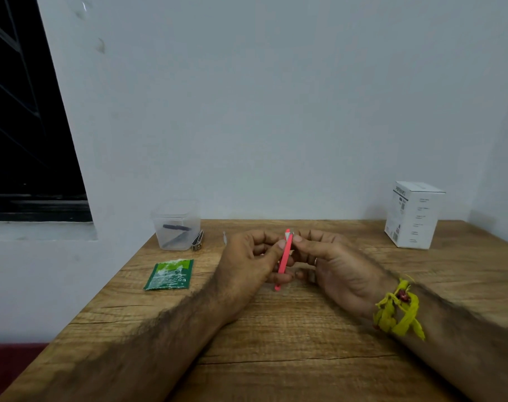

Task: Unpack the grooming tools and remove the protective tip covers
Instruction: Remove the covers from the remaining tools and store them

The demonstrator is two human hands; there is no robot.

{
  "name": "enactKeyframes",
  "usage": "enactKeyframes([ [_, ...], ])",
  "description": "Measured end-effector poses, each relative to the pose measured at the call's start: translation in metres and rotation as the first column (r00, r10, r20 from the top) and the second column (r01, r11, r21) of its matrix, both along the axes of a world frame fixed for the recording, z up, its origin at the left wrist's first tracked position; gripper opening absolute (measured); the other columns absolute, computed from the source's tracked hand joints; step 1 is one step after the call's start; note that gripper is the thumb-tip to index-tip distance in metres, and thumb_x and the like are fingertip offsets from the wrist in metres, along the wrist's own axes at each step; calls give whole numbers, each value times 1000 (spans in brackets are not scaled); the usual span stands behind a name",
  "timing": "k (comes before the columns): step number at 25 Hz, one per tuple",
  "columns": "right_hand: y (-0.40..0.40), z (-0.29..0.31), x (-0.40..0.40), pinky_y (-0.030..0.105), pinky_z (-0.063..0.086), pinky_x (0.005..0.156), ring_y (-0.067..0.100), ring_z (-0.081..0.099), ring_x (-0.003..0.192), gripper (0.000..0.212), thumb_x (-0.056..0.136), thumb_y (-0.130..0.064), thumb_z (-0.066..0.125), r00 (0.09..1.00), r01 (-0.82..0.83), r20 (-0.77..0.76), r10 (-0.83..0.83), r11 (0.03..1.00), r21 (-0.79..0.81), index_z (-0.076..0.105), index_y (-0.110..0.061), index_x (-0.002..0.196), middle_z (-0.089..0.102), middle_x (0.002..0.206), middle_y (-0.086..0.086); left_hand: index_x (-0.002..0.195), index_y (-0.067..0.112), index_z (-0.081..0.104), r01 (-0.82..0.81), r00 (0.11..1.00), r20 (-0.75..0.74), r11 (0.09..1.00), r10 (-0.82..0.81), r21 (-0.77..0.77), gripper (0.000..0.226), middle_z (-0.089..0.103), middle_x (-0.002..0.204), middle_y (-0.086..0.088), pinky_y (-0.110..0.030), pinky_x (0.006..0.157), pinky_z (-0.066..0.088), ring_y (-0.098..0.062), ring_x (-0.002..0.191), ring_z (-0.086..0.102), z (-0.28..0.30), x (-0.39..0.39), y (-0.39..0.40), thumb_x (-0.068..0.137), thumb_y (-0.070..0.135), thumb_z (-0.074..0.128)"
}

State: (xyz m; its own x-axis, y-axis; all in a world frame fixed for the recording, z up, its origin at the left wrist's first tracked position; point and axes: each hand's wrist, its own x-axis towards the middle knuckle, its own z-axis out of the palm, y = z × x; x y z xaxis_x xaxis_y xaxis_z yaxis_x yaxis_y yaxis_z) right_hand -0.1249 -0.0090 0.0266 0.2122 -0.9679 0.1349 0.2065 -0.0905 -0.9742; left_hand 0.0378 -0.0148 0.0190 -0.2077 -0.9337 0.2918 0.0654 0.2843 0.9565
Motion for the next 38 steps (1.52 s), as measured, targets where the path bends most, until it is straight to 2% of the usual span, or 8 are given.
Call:
enactKeyframes([
  [4, 0, -2, 3, 46, 41, 84, 27, 57, 89, 28, 93, -15, 61, 1000, 3, 16, -3, 1000, 20, 66, 4, 113, 65, 99, 17, 97, 4, 74, -56, 998, -38, 998, 55, -18, 8, 76, 83, -19, -23, 53, 59, -22, 67, 76, -1, -4, 4, 94, 7, 68],
  [9, 1, 0, 3, 35, 42, 71, 21, 59, 82, 21, 92, -16, 62, 998, 53, 35, -55, 998, 32, 71, -3, 105, 68, 92, 12, 102, 4, 74, -117, 993, -2, 992, 117, -56, 11, 77, 83, -12, -24, 55, 60, -21, 67, 77, 1, -8, 7, 94, 6, 68],
  [13, 0, -3, 4, 37, 41, 73, 26, 57, 87, 26, 94, -14, 59, 999, 35, 1, -35, 999, 36, 68, 3, 112, 66, 97, 16, 98, 6, 75, -121, 993, -4, 991, 121, -52, 8, 78, 84, -9, -24, 54, 60, -20, 70, 77, 4, -8, 10, 92, 7, 70],
  [16, 0, -1, 2, 35, 42, 73, 20, 59, 83, 22, 92, -16, 62, 997, 70, 22, -70, 997, 23, 72, -3, 106, 69, 92, 10, 98, 10, 75, -120, 992, 37, 991, 122, -51, 8, 78, 82, -9, -30, 57, 62, -21, 69, 77, 6, -8, 11, 92, 10, 70],
  [23, 1, -4, 3, 26, 42, 63, 23, 58, 94, 24, 94, -19, 62, 994, 74, -82, -76, 997, -26, 74, -5, 110, 71, 105, 16, 91, 19, 75, -189, 975, 106, 979, 196, -80, 5, 78, 75, -3, -21, 39, 50, -23, 59, 75, 7, -5, 14, 91, 23, 72],
  [27, 0, -3, 1, 27, 43, 64, 24, 57, 93, 23, 94, -17, 62, 994, 92, -55, -92, 996, -8, 75, -6, 108, 70, 103, 15, 98, 16, 75, -130, 989, 70, 991, 132, -26, 9, 78, 76, -9, -33, 53, 61, -27, 66, 77, 6, -7, 11, 92, 21, 70],
  [32, -2, -2, -2, 26, 44, 62, 20, 60, 87, 21, 95, -17, 60, 993, 109, -53, -107, 993, 38, 77, -7, 104, 74, 99, 12, 97, 11, 73, -14, 999, 43, 997, 11, 77, 23, 78, 82, -12, -23, 62, 61, -22, 79, 78, 4, -4, 6, 92, -9, 62],
  [38, -5, -3, -2, 23, 47, 55, 17, 63, 75, 19, 94, -14, 62, 990, 134, -45, -131, 989, 60, 76, -3, 102, 75, 91, 11, 106, 8, 71, 14, 993, 120, 998, -21, 57, 26, 79, 86, -12, -30, 75, 63, -23, 82, 78, 2, 0, 5, 85, -7, 73],
])
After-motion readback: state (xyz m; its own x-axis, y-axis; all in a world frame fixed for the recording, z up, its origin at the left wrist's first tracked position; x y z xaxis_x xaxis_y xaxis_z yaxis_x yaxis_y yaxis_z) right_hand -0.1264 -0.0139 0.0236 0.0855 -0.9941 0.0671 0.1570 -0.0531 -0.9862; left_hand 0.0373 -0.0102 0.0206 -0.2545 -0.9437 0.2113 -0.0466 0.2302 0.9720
